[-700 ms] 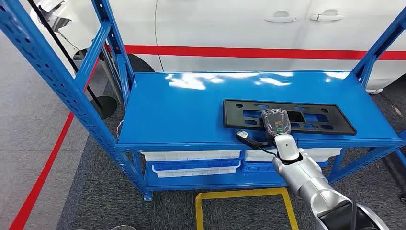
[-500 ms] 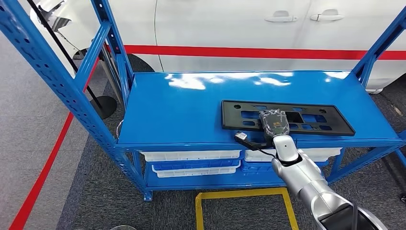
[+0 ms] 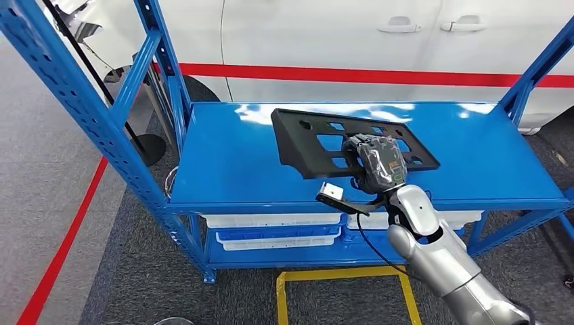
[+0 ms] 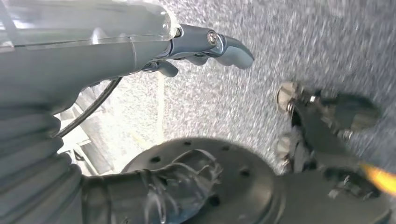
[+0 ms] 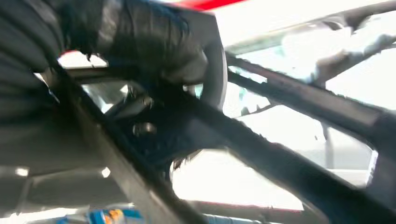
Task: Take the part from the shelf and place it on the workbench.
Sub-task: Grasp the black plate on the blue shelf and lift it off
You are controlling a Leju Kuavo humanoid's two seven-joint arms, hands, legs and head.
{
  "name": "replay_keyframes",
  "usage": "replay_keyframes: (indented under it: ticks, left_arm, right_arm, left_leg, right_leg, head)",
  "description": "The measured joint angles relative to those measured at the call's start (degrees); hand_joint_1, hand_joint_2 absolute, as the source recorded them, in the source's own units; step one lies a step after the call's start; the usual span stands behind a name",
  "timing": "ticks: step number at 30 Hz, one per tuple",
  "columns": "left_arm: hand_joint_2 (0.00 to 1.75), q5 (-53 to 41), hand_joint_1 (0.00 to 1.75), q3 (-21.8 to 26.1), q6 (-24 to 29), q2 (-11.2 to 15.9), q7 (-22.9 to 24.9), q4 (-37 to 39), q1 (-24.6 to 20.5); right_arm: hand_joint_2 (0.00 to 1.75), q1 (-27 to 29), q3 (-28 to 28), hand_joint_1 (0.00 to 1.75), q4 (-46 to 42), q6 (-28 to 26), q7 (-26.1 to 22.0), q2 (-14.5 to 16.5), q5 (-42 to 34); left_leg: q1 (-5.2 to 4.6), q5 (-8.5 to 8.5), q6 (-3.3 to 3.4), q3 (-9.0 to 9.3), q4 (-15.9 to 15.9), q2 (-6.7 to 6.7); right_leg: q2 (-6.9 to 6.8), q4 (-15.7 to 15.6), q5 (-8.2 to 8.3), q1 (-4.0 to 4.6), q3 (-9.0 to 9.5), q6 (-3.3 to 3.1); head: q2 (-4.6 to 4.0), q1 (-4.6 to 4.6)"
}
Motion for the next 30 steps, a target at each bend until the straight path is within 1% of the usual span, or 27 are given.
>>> replay_keyframes:
  ticks: [2,3,4,5,6,7,8,9,10,12,13,14,15,17,18,19,20,21,22,23,24,25,26,27,28,29,30]
  left_arm:
    - [1.75,-0.4,0.0,0.0,-0.1,0.0,0.0,0.0,0.0]
    - [1.75,-0.5,0.0,0.0,-0.1,-0.1,0.0,0.0,0.0]
    - [1.75,-0.6,0.0,0.0,-0.2,-0.1,0.0,0.0,0.0]
    - [1.75,-0.8,0.0,0.0,-0.2,-0.1,0.0,0.0,-0.1]
    - [1.75,-0.9,0.0,0.0,-0.2,-0.1,0.0,0.0,-0.1]
    - [1.75,-1.1,0.0,0.0,-0.2,-0.2,0.0,-0.1,-0.1]
    - [1.75,-1.3,0.0,0.0,-0.2,-0.2,0.0,-0.1,-0.1]
    - [1.75,-1.5,0.0,0.0,-0.2,-0.2,0.0,-0.1,-0.2]
    - [1.75,-1.7,0.0,0.0,-0.2,-0.1,0.0,-0.1,-0.2]
    - [1.75,-2.0,0.0,0.0,-0.1,-0.2,0.0,-0.2,-0.2]
    - [1.75,-2.2,0.0,0.0,-0.1,-0.2,0.0,-0.2,-0.2]
    - [1.75,-2.3,0.0,0.0,-0.1,-0.2,0.0,-0.2,-0.2]
    - [1.75,-2.3,0.0,0.0,-0.1,-0.2,0.0,-0.2,-0.2]
    - [1.75,-2.3,0.0,0.0,-0.1,-0.2,0.0,-0.2,-0.2]
    - [1.75,-2.3,0.0,0.0,-0.1,-0.2,0.0,-0.2,-0.2]
    - [1.75,-2.3,0.0,0.0,-0.1,-0.2,0.0,-0.2,-0.3]
    - [1.75,-2.3,0.0,0.0,-0.1,-0.2,0.0,-0.2,-0.3]
    - [1.75,-2.3,0.0,0.0,-0.1,-0.2,0.0,-0.2,-0.3]
    - [1.75,-2.4,0.0,0.0,-0.1,-0.1,0.0,-0.2,-0.3]
    - [1.75,-2.4,0.0,0.0,-0.1,-0.1,0.0,-0.2,-0.4]
    - [1.75,-2.4,0.0,0.0,-0.1,-0.1,0.0,-0.3,-0.4]
    - [1.75,-2.4,0.0,0.0,0.0,-0.1,0.0,-0.3,-0.5]
    - [1.75,-2.5,0.0,0.0,0.0,-0.1,0.0,-0.4,-0.5]
    - [1.75,-2.5,0.0,0.0,-0.1,-0.1,-0.1,-0.4,-0.5]
    - [1.75,-2.5,0.0,0.0,-0.1,-0.2,-0.1,-0.4,-0.6]
    - [1.75,-2.5,0.0,0.0,0.0,-0.2,-0.1,-0.4,-0.6]
    - [1.75,-2.6,0.0,0.0,0.0,-0.3,-0.1,-0.4,-0.6]
  right_arm:
    - [1.75,0.8,-0.1,1.75,-3.2,-0.6,-1.0,-0.9,0.0]
    - [1.75,1.2,-0.1,1.75,-4.3,-0.9,-1.4,-1.2,0.0]
    - [1.75,1.7,-0.1,1.75,-5.2,-1.2,-1.7,-1.5,0.0]
    - [1.75,2.0,-0.1,1.75,-6.0,-1.5,-1.9,-1.8,-0.1]
    - [1.75,2.3,-0.1,1.75,-6.8,-1.9,-2.1,-2.1,-0.1]
    - [1.75,2.4,-0.2,1.75,-7.4,-2.4,-2.3,-2.4,-0.1]
    - [1.75,2.6,-0.3,1.75,-8.1,-3.1,-2.5,-2.6,0.0]
    - [1.75,2.9,-0.4,1.75,-8.8,-3.7,-2.6,-2.9,0.2]
    - [1.75,3.2,-0.5,1.75,-9.4,-4.3,-2.8,-3.0,0.6]
    - [1.75,3.7,-0.6,1.75,-10.6,-5.6,-3.0,-3.3,1.5]
    - [1.75,3.9,-0.7,1.75,-11.0,-6.2,-3.0,-3.4,2.0]
    - [1.75,4.0,-0.7,1.75,-11.5,-6.8,-3.0,-3.5,2.4]
    - [1.75,4.1,-0.8,1.75,-11.8,-7.1,-3.0,-3.6,2.7]
    - [1.75,4.4,-0.9,1.75,-12.3,-7.4,-3.1,-3.8,2.9]
    - [1.75,4.6,-0.9,1.75,-12.4,-7.4,-3.1,-3.8,2.9]
    - [1.75,4.8,-0.9,1.75,-12.5,-7.4,-3.1,-3.8,2.9]
    - [1.75,4.9,-0.9,1.75,-12.6,-7.4,-3.1,-3.8,2.9]
    - [1.75,5.0,-1.0,1.75,-12.7,-7.4,-3.1,-3.8,2.9]
    - [1.75,5.0,-1.0,1.75,-12.8,-7.4,-3.1,-3.9,3.0]
    - [1.75,5.1,-1.1,1.75,-13.0,-7.5,-3.1,-4.0,3.1]
    - [1.75,5.1,-1.1,1.75,-13.1,-7.8,-3.1,-4.1,3.4]
    - [1.75,5.2,-1.2,1.75,-13.2,-8.1,-3.1,-4.2,3.7]
    - [1.75,5.2,-1.3,1.75,-13.3,-8.5,-3.1,-4.2,4.1]
    - [1.75,5.3,-1.3,1.75,-13.4,-8.9,-3.1,-4.3,4.5]
    - [1.75,5.4,-1.4,1.75,-13.5,-9.2,-3.1,-4.3,4.7]
    - [1.75,5.6,-1.5,1.75,-13.6,-9.7,-3.1,-4.4,5.1]
    - [1.75,5.7,-1.6,1.75,-13.7,-10.1,-3.1,-4.5,5.5]
  left_leg:
    - [0.09,0.13,0.12,-0.31,0.1,-0.04]
    - [0.16,0.11,0.08,-0.55,0.3,-0.04]
    - [0.26,0.06,-0.03,-0.82,0.7,-0.03]
    - [0.45,-0.05,-0.25,-1.13,1.1,-0.03]
    - [0.66,-0.23,-0.6,-1.48,1.7,-0.03]
    - [0.78,-0.4,-1.08,-1.89,2.3,-0.05]
    - [0.85,-0.53,-1.57,-2.29,2.8,-0.1]
    - [0.79,-0.56,-2.06,-2.6,3.2,-0.21]
    - [0.68,-0.44,-2.52,-2.86,3.4,-0.33]
    - [0.69,-0.25,-3.28,-3.31,3.8,-0.49]
    - [0.77,-0.89,-3.55,-3.75,4.3,-0.46]
    - [0.85,-2.4,-3.69,-4.45,5.8,-0.41]
    - [0.89,-4.66,-3.75,-5.42,8.4,-0.36]
    - [0.8,-9.63,-3.67,-7.63,15.5,-0.34]
    - [0.72,-10.92,-3.5,-8.1,18.2,-0.34]
    - [0.59,-11.05,-3.2,-7.73,19.3,-0.34]
    - [0.38,-10.07,-2.75,-6.35,18.3,-0.34]
    - [0.08,-8.55,-2.11,-4.07,15.6,-0.35]
    - [-0.34,-7.36,-1.3,-1.22,11.6,-0.35]
    - [-0.7,-6.72,-0.63,1.42,7.5,-0.27]
    - [-1.01,-6.38,-0.26,3.18,4.6,-0.2]
    - [-1.28,-6.39,-0.06,4.1,2.7,-0.14]
    - [-1.4,-6.09,-0.1,4.16,2.0,-0.09]
    - [-1.36,-5.27,-0.05,3.87,1.5,-0.07]
    - [-1.27,-4.45,0.13,3.71,0.9,0.02]
    - [-1.1,-3.4,0.46,3.38,0.3,0.16]
    - [-0.94,-2.37,0.67,2.88,-0.3,0.3]
  right_leg:
    - [-0.01,6.9,-3.59,-0.28,-2.76,0.43]
    - [-0.04,9.3,-4.19,-0.54,-3.62,0.73]
    - [-0.08,9.7,-3.72,-0.85,-3.59,1.05]
    - [-0.15,7.9,-2.26,-1.19,-2.47,1.42]
    - [-0.23,4.4,-0.58,-1.55,-0.57,1.85]
    - [-0.2,1.2,0.35,-1.67,1.22,2.21]
    - [-0.04,-1.1,1.17,-1.63,2.44,2.23]
    - [0.12,-2.4,1.22,-1.54,2.93,1.98]
    - [0.32,-2.2,1.1,-1.3,2.72,1.48]
    - [0.35,-2.2,1.5,-1.29,2.0,0.25]
    - [0.28,-2.1,1.82,-1.25,1.59,-0.36]
    - [0.19,-2.2,2.2,-1.23,1.13,-0.98]
    - [0.1,-2.3,2.6,-1.11,0.62,-1.56]
    - [-0.03,-2.2,3.42,-0.65,-0.51,-2.28]
    - [-0.08,-2.2,3.89,-0.34,-1.12,-2.46]
    - [-0.11,-2.2,4.38,-0.01,-1.73,-2.58]
    - [-0.11,-2.2,4.86,0.29,-2.3,-2.65]
    - [-0.1,-2.2,5.38,0.59,-2.86,-2.69]
    - [-0.1,-2.2,5.86,0.75,-3.27,-2.68]
    - [-0.11,-2.2,6.33,0.91,-3.59,-2.58]
    - [-0.18,-2.3,6.82,0.94,-3.74,-2.36]
    - [-0.28,-2.5,7.33,0.83,-3.78,-2.04]
    - [-0.37,-2.8,7.9,0.73,-3.75,-1.66]
    - [-0.45,-3.0,8.4,0.67,-3.73,-1.29]
    - [-0.41,-3.0,8.36,0.64,-3.94,-0.94]
    - [-0.31,-2.3,7.18,0.66,-4.33,-0.64]
    - [-0.2,-0.7,4.95,0.7,-4.93,-0.34]
  head:
    - [0.0,-0.01]
    - [0.0,0.0]
    - [0.0,-0.01]
    - [0.0,-0.01]
    - [0.0,0.01]
    - [0.0,0.01]
    - [0.01,0.01]
    - [0.01,0.0]
    - [0.01,-0.02]
    - [0.0,-0.03]
    - [0.0,-0.04]
    - [0.0,-0.04]
    - [0.0,-0.04]
    - [0.0,-0.04]
    - [0.0,-0.03]
    - [0.0,-0.04]
    - [0.0,-0.04]
    - [0.0,-0.04]
    - [0.0,-0.04]
    - [0.0,-0.03]
    - [0.0,-0.03]
    - [0.0,-0.04]
    - [0.0,-0.04]
    - [0.0,-0.04]
    - [0.0,-0.04]
    - [-0.01,-0.03]
    - [-0.01,-0.02]
